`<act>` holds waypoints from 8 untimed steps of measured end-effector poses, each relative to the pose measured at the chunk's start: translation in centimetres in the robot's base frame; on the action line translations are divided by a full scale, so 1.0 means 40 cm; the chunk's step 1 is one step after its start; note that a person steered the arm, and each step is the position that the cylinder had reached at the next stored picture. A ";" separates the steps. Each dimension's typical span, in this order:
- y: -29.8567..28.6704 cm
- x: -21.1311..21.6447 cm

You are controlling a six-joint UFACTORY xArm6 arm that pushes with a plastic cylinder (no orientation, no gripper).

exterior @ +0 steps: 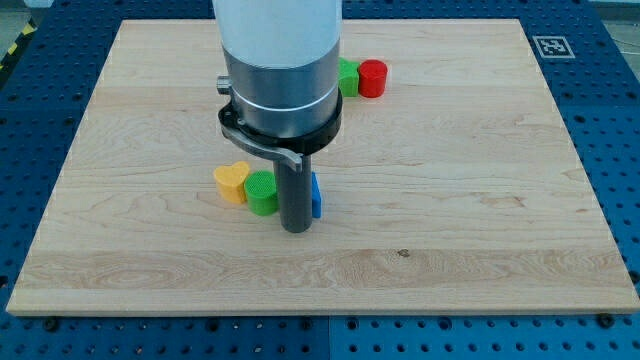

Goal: Push the blue triangle below the yellow hexagon

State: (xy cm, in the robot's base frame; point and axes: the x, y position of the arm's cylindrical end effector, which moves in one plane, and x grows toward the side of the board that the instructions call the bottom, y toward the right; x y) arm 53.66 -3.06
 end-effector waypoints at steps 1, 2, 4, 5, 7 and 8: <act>0.000 -0.022; 0.000 -0.068; 0.000 -0.183; 0.000 -0.205; 0.000 -0.201; 0.000 -0.143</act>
State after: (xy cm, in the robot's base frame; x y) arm 47.93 -3.06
